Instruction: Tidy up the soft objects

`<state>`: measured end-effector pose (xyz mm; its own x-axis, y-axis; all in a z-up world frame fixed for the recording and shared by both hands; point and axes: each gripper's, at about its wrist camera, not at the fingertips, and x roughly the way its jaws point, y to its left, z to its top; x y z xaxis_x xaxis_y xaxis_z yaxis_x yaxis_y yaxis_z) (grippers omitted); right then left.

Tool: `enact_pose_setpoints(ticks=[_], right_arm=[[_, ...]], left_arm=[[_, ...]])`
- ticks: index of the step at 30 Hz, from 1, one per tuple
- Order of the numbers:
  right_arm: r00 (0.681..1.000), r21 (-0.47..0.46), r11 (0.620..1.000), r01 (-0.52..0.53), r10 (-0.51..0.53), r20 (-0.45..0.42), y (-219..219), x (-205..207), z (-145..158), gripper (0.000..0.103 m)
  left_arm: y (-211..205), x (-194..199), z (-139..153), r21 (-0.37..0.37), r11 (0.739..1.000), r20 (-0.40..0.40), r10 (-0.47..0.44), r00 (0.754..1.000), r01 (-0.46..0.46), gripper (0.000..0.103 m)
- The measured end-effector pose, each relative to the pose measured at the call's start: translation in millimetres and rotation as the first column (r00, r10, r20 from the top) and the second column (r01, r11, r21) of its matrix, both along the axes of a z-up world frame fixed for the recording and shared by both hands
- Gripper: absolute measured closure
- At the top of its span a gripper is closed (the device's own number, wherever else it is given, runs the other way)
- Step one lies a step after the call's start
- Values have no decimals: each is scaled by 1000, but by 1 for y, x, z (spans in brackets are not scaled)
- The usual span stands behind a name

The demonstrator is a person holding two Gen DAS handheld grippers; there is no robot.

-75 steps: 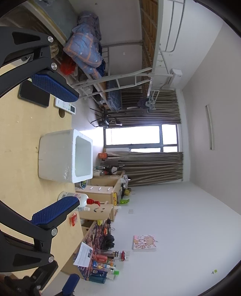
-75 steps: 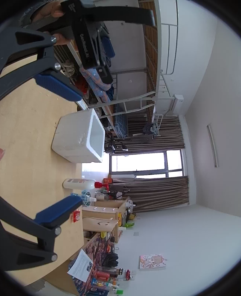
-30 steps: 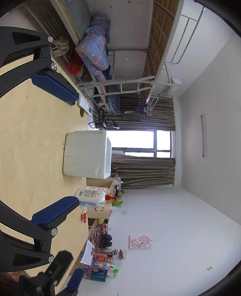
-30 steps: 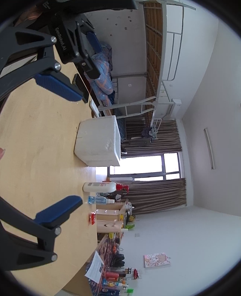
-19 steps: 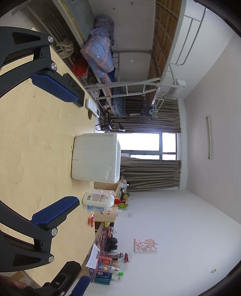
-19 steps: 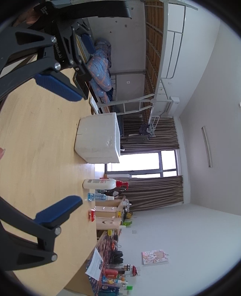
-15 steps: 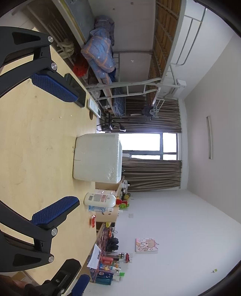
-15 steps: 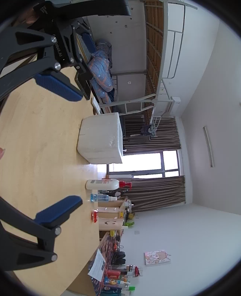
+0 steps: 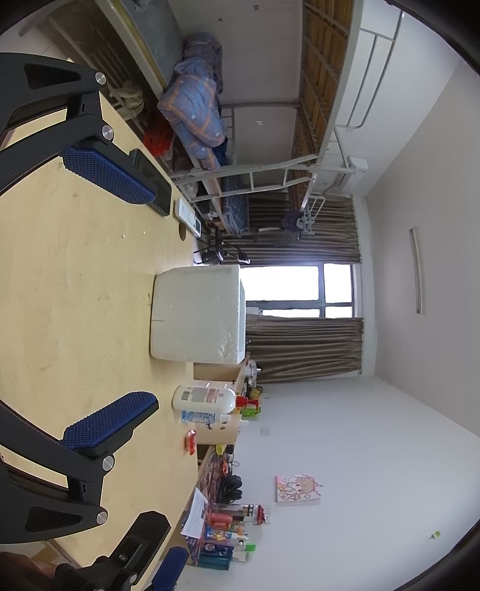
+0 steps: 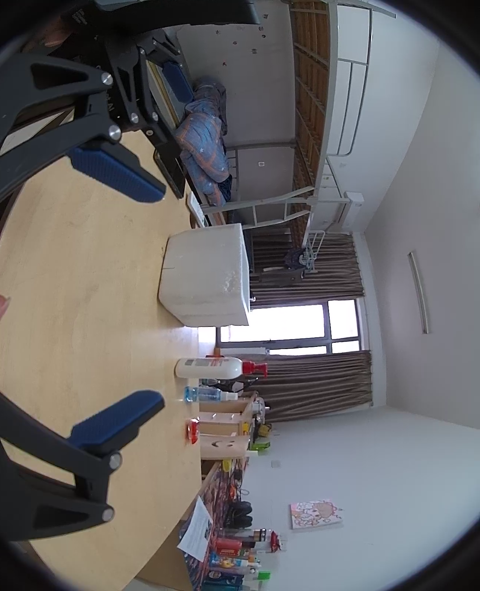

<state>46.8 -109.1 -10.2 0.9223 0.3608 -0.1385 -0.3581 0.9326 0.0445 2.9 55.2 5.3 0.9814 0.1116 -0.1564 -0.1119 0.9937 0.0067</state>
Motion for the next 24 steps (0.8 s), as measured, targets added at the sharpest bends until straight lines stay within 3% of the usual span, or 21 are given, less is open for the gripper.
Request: enact_pose_setpoints(ticks=[24], right_arm=[[1000, -1, 1000, 15, -15, -1, -7, -2, -2, 0]], left_arm=[[-4, 3, -2, 9, 1000, -6, -29, 1000, 29, 1]])
